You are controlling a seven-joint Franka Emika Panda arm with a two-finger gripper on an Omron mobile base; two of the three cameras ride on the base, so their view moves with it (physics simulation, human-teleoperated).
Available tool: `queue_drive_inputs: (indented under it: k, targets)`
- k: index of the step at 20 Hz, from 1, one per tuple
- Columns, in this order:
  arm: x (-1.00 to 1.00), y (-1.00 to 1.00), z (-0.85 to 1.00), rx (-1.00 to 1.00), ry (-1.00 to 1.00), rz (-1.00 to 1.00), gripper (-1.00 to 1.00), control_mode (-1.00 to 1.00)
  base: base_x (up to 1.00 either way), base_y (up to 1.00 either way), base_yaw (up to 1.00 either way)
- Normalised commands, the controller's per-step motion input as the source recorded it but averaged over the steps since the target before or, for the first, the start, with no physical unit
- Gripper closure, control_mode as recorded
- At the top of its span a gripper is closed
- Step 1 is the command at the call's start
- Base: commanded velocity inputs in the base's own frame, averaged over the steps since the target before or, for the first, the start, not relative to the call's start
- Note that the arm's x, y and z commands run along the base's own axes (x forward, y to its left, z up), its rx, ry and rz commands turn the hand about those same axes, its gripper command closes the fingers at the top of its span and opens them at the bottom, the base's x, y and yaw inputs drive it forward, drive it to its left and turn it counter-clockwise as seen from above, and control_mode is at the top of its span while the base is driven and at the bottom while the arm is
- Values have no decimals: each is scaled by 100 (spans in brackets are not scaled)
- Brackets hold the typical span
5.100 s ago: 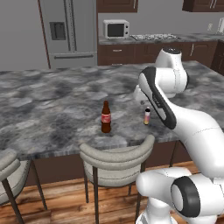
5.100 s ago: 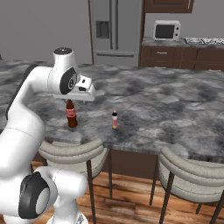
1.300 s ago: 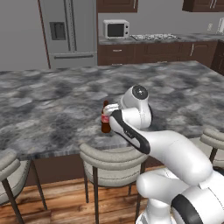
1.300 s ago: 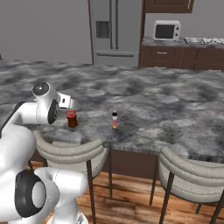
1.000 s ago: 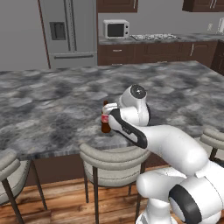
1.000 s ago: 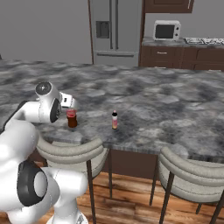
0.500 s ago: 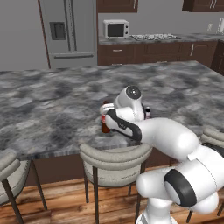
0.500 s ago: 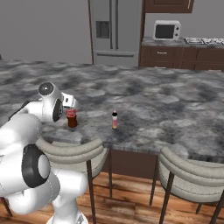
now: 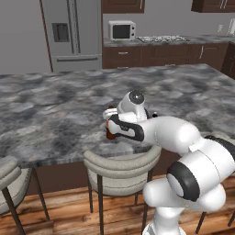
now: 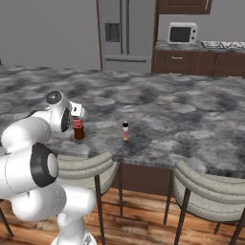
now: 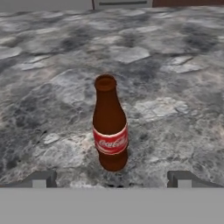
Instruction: Place the large bottle from the dining counter next to the other large bottle outside the sink, and place the small bottle from the dining counter next to the other small bottle inside the sink.
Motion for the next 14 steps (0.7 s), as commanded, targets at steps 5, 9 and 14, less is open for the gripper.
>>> queue_drive_inputs:
  k: [5,9,14]
  targets:
    - [21,8,-10,0,0,0,-100,-100,0,0,0]
    - [21,5,-11,0,0,0,-100,-100,0,0,0]
    - [22,1,-12,0,0,0,-100,-100,0,0,0]
